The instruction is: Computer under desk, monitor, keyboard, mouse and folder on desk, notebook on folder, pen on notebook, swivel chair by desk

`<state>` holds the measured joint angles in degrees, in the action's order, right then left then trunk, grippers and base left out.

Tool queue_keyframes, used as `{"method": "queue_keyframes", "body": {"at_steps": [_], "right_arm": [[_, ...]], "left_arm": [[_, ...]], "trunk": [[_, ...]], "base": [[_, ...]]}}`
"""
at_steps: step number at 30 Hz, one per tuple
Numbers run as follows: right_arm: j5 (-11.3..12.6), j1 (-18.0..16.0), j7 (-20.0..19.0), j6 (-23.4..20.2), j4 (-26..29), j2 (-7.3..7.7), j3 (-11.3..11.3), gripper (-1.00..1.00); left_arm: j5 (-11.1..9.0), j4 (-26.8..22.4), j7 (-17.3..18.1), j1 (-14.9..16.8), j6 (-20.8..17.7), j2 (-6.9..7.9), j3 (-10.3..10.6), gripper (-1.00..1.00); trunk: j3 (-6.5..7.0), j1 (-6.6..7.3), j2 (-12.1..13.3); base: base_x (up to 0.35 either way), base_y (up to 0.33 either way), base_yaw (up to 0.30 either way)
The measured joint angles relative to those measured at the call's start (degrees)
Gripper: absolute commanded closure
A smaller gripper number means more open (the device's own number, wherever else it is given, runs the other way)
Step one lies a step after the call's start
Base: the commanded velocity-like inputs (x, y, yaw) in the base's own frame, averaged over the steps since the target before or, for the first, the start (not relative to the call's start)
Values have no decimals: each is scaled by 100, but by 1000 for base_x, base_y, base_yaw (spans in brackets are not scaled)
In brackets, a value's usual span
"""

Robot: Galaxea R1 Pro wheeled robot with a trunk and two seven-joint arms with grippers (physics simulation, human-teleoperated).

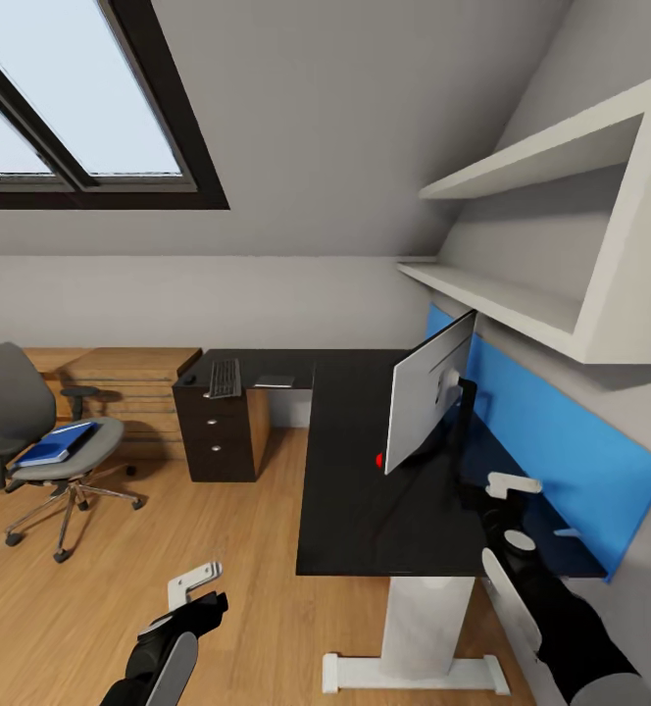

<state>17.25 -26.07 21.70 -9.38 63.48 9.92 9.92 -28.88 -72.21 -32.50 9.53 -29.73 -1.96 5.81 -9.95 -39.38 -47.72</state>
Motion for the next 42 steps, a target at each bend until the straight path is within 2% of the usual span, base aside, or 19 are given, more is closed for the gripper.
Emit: {"method": "queue_keyframes", "body": {"at_steps": [1,3,7,16,22,27,29,30,32,36,42], "right_arm": [[3,139,173,-218,334,-48,4,-100],[2,216,269,-323,508,-104,-1,-100],[-16,298,350,-312,650,-158,-8,-100],[-52,351,375,-192,693,-176,-6,-100],[-253,383,376,-138,686,-180,-2,-100],[-412,457,388,305,687,-181,-2,-100],[-543,478,391,439,684,-182,-2,-100],[-765,533,392,572,683,-187,-3,-100],[-877,561,395,679,684,-189,-4,-100],[-999,603,400,857,685,-191,-5,-100],[-1035,664,397,889,685,-186,-9,-100]], "left_arm": [[0,2,0,0,1,-3,0,-100],[-3,3,4,0,-1,-6,0,-100],[1,3,13,0,-1,-5,-1,-100],[8,3,16,0,-1,-7,0,-100],[16,4,14,0,-1,-8,7,-100],[17,4,13,0,0,-8,8,-100],[12,6,10,0,0,-8,9,-100],[10,9,7,0,1,-7,9,-100],[12,9,8,0,1,-7,9,-100],[10,12,8,0,0,-7,9,-100],[-1,12,5,0,0,-7,9,-100]], "trunk": [[0,0,0],[0,0,1],[0,0,1],[0,0,1],[0,1,1],[0,2,0],[0,1,1],[0,0,1],[0,0,0],[0,2,0],[0,1,0]], "base": [[0,13,0],[0,63,0],[0,221,0],[0,298,0],[58,312,0],[186,233,0],[53,60,0],[21,24,0],[67,16,0],[188,43,0],[94,54,0]]}}
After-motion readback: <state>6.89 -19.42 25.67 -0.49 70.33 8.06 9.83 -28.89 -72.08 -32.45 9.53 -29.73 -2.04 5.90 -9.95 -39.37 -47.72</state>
